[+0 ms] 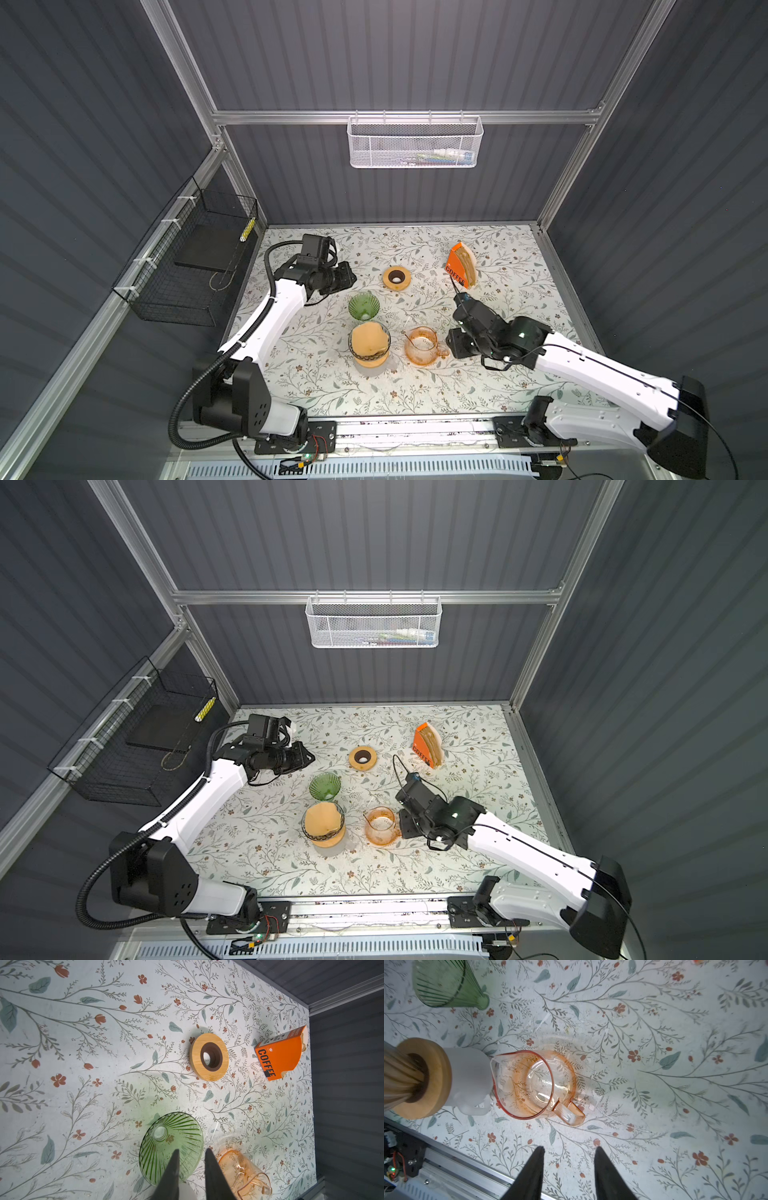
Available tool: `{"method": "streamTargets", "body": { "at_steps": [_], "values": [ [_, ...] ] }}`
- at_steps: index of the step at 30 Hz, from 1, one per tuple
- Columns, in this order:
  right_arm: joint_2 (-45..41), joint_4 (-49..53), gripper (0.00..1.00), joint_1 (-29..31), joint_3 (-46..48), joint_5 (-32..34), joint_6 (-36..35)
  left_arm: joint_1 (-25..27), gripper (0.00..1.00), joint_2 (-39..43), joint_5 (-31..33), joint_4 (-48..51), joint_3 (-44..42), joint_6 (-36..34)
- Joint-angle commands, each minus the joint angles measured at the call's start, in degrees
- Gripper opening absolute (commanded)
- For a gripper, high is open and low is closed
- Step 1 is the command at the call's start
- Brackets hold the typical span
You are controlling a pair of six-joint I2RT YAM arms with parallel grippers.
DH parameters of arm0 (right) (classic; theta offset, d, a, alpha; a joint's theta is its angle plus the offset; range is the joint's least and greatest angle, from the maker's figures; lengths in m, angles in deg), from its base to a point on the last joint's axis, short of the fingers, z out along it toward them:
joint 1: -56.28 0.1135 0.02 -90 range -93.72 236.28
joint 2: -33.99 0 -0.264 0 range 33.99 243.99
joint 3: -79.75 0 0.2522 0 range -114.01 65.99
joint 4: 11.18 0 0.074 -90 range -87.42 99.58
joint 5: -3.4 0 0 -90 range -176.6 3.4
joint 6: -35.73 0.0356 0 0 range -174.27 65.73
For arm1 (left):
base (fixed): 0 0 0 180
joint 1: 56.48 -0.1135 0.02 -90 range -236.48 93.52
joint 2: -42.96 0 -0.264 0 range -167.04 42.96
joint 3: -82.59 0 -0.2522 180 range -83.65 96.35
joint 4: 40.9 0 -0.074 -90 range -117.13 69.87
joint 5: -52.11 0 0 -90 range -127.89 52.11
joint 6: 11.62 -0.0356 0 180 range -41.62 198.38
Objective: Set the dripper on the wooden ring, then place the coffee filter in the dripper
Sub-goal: 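Move the right gripper over the wooden ring with dark centre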
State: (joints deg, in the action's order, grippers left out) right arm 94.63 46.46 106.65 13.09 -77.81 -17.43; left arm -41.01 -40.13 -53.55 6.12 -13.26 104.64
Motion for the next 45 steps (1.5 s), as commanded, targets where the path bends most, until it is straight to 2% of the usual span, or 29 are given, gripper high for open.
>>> {"method": "streamTargets", "body": {
  "at_steps": [1, 5, 7, 12, 21, 24, 27, 33, 41, 45],
  "values": [
    [-0.55, 3.37, 0.43, -2.83, -5.45, 1.67, -2.63, 0.45, 0.24, -0.56, -2.03, -1.71, 2.64, -0.74],
    [4.9, 0.61, 0.45, -7.9, -12.67, -2.33, -8.22, 0.47, 0.24, -1.38, -2.62, -1.58, 3.33, -0.26],
    [9.41, -2.22, 0.45, -10.37, -16.34, -5.58, -11.02, 0.42, 0.24, -1.36, -2.11, -1.1, 3.67, -0.12],
    [23.16, -9.34, 0.46, -13.23, -25.55, -8.63, -15.57, 0.5, 0.24, -0.1, -1.25, -0.4, 3.88, 0.59],
    [51.02, -11.95, 0.44, -16.08, -42.47, -13.1, -11.85, 0.49, 0.25, 3.34, -0.13, -0.52, 2.6, 1.19],
    [57.07, -12.74, 0.44, -16.16, -45.62, -11.61, -11.37, 0.45, 0.25, 2.59, -1.58, -0.52, 2.57, 1.53],
    [60.67, -13.09, 0.44, -16.37, -46.7, -9.91, -10.35, 0.53, 0.25, 2.66, -2.8, -0.79, 2.13, 1.95],
    [66.17, -13.58, 0.47, -16.68, -48.72, -11.77, -9.16, 0.51, 0.25, 5.19, -1.94, -0.59, 0.39, 1.62],
    [68.04, -15.72, 0.48, -16.71, -49.59, -11.06, -7.33, 0.47, 0.25, 6.19, -1.42, 0.13, -0.6, 0.42],
    [70.98, -13.66, 0.49, -16.7, -53.37, -11.12, -7.13, 0.48, 0.25, 6.31, -1.46, 0.19, -0.84, -0.05]
  ]
}}
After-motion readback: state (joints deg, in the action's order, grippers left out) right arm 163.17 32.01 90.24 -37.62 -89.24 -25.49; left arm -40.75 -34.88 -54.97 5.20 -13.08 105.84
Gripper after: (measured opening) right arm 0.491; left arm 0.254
